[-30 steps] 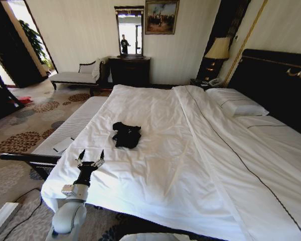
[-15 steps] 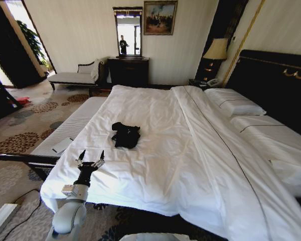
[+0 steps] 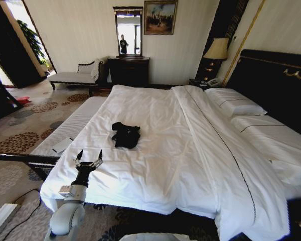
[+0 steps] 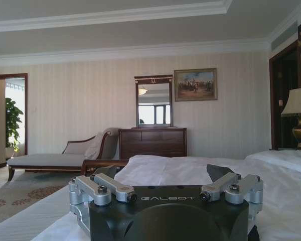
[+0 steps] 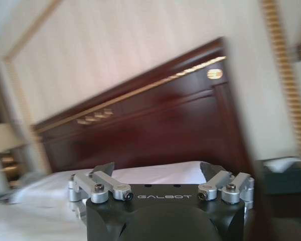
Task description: Fold the clothes on the bed.
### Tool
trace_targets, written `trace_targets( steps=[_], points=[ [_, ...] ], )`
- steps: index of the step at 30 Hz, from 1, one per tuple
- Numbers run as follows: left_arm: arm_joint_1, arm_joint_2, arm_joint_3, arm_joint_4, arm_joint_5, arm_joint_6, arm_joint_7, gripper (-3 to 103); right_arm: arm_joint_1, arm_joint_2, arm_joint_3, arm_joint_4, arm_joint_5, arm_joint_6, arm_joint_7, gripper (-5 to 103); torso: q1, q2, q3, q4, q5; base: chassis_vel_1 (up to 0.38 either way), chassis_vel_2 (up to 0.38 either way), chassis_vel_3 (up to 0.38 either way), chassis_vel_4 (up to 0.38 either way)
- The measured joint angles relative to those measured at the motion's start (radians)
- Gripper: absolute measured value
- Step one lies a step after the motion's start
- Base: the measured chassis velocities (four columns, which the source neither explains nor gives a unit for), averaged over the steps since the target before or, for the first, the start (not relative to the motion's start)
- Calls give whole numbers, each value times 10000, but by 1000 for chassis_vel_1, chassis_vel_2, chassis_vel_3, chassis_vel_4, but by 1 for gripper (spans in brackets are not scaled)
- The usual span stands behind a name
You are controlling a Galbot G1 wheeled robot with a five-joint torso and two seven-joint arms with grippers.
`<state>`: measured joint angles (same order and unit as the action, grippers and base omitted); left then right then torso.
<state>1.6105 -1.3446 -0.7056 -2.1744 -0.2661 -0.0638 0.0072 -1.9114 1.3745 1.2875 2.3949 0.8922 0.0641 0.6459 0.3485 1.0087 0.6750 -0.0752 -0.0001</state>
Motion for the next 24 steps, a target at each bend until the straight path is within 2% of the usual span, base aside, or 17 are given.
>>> trace_targets(
  steps=[3,4,6,9,10,11,13,15,16,19,20,24],
  points=[
    [77,60,-127,-422,-288,298,-122,100,199,-88,-832,99,-535,354,-1266,100,-1,1,-1,0,0,0,0,0,0],
    [77,60,-127,-422,-288,298,-122,100,199,-88,-832,99,-535,354,-1266,100,-1,1,-1,0,0,0,0,0,0],
    [119,93,-211,-641,-407,477,-206,100,337,-141,-1344,23,-1028,609,-2048,100,-1,0,0,1,0,0,0,0,0],
    [231,65,-310,-995,-540,985,-431,100,612,-140,-2499,-219,-2136,992,-3743,100,0,0,0,1,1,0,0,0,0],
    [231,65,-310,-995,-540,985,-431,100,612,-140,-2499,-219,-2136,992,-3743,100,0,0,0,1,1,0,0,0,0],
    [326,-10,-315,-1128,-595,1143,-493,100,674,-66,-2947,-272,-2521,1064,-4253,100,0,-1,0,1,0,0,0,0,0],
    [463,-112,-315,-1204,-562,1182,-509,100,723,58,-3463,-401,-3091,1235,-4786,100,0,0,0,1,0,0,0,0,0],
    [641,-236,-315,-1210,-350,1098,-509,100,789,202,-3927,-698,-3868,1679,-5390,100,-1,0,0,0,-1,0,0,0,0],
    [641,-236,-315,-1210,-350,1098,-509,100,789,202,-3927,-698,-3868,1679,-5390,100,-1,0,0,0,-1,0,0,0,0],
    [966,-468,-319,-1218,87,629,-456,100,880,396,-4463,-1231,-5054,2694,-6203,100,0,0,0,0,0,0,0,0,0],
    [966,-468,-319,-1218,87,629,-456,100,880,396,-4463,-1231,-5054,2694,-6203,100,0,0,0,0,0,0,0,0,0],
    [1276,-814,-216,-1232,547,-116,-296,100,984,624,-4924,-1660,-6014,3334,-6449,100,-1,0,0,0,1,0,0,0,0]
  ],
)
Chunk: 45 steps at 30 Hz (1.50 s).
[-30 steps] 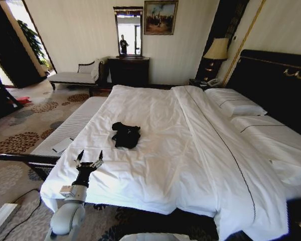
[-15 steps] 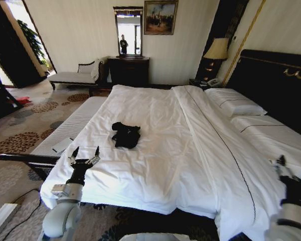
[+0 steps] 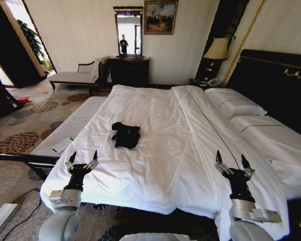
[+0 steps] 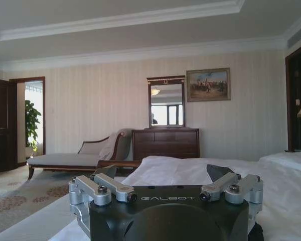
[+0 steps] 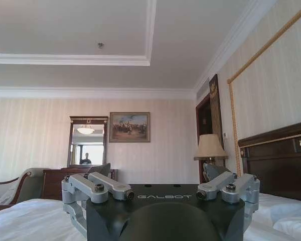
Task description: Fold the clothes on the bed.
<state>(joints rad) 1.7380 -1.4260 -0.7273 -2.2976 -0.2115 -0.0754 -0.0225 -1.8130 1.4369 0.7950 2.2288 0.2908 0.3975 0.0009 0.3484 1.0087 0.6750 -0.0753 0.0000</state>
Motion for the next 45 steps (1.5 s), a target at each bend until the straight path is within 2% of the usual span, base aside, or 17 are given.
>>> trace_targets(
  steps=[4,9,13,17,21,26,32,45],
  points=[
    [212,-274,139,-56,282,-518,-166,100,91,127,-403,-153,-409,125,-39,100,0,0,0,0,0,0,0,0,0],
    [483,-424,120,-76,763,-882,-300,100,150,224,-701,-212,-866,129,-179,100,0,0,0,0,0,0,0,0,0],
    [632,-460,93,-213,808,-1002,-280,100,208,213,-686,-356,-1168,256,-371,100,0,0,0,1,0,0,0,0,0],
    [732,-442,65,-304,710,-1226,76,100,234,190,-644,-408,-1268,319,-457,100,0,0,0,1,0,0,0,0,0],
    [773,-334,67,-311,153,-1580,897,100,217,178,-607,-379,-1299,94,-450,100,0,0,0,0,0,0,0,0,0],
    [627,-241,80,-209,-371,-1675,1366,100,183,192,-582,-318,-1346,-147,-277,100,0,0,0,-1,0,0,0,0,0],
    [493,-123,32,-59,-454,-1778,1458,100,148,422,-621,-302,-1354,-246,19,100,0,0,0,0,0,0,0,0,0],
    [371,-69,4,52,-411,-1814,1418,100,47,716,-744,-297,-1506,-98,85,100,-1,0,-1,0,0,4,44,-5,-41]
  ],
)
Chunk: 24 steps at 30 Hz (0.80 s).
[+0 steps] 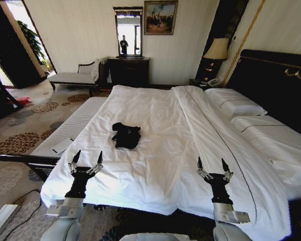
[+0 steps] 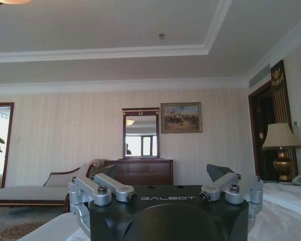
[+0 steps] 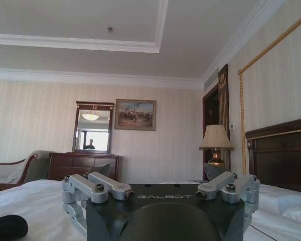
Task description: Fold the clothes on the bed.
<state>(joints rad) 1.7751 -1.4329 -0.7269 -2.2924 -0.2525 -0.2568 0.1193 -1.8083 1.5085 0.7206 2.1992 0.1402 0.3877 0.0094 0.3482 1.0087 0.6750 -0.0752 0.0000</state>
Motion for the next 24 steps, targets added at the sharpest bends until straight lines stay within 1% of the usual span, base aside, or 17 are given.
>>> trace_targets(
  steps=[9,15,20,24],
  points=[
    [8,-16,-23,-1,66,-24,-64,100,-49,96,-74,-13,-129,143,-35,100,5,-2,3,0,-5,14,146,-15,-129],
    [27,-69,-15,-5,120,-40,-69,100,-63,113,-91,-30,-149,171,-45,100,-1,-1,0,0,4,4,18,-2,-10],
    [30,-80,-11,-53,139,-43,-93,100,-73,132,-112,-35,-169,191,-45,100,-2,0,0,0,3,38,35,-27,-37],
    [27,-82,-10,-80,147,-43,-106,100,-70,157,-128,-35,-175,197,-45,100,-1,0,0,0,2,102,172,-105,-183]
  ],
)
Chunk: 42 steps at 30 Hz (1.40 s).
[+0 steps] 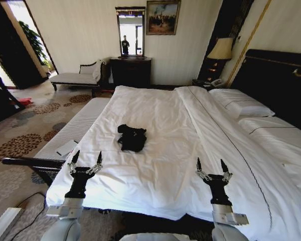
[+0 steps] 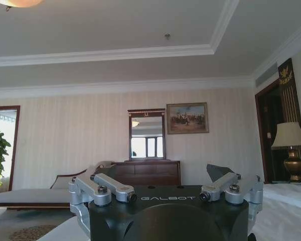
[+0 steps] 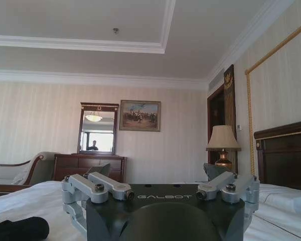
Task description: Fold the clothes on the bed.
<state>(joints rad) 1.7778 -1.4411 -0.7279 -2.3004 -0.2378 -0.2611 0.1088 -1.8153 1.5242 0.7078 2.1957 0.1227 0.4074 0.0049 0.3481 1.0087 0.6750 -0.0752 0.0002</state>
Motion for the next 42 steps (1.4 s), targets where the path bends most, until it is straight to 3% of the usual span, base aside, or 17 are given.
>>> trace_targets(
  steps=[15,29,35,37,39,40,42],
  points=[
    [-12,-20,10,43,76,0,-16,100,17,101,-44,-57,-134,35,123,100,3,0,1,-1,-6,166,243,-165,-249],
    [-85,-38,6,105,165,-28,-156,100,120,172,-164,-249,-214,364,35,100,2,0,1,0,1,-65,108,63,-109],
    [-361,62,86,-2,132,346,-797,100,284,148,-234,-372,-107,710,-66,100,15,-4,4,2,-5,-37,159,64,-135],
    [-514,190,122,-83,-51,692,-1230,100,328,84,-196,-421,-65,713,-4,100,13,-4,4,2,-5,-8,15,5,-43],
    [-846,563,212,-316,-585,1417,-2177,100,372,-31,-106,-506,55,717,114,100,-1,-1,0,0,0,0,0,0,0],
    [-846,563,212,-316,-585,1417,-2177,100,372,-31,-106,-506,55,717,114,100,-1,-1,0,0,0,0,0,0,0],
    [-1105,993,288,-600,-1029,2090,-2954,100,408,-123,-54,-621,198,739,267,100,-5,2,-2,-1,1,-7,-66,-4,50]
  ],
)
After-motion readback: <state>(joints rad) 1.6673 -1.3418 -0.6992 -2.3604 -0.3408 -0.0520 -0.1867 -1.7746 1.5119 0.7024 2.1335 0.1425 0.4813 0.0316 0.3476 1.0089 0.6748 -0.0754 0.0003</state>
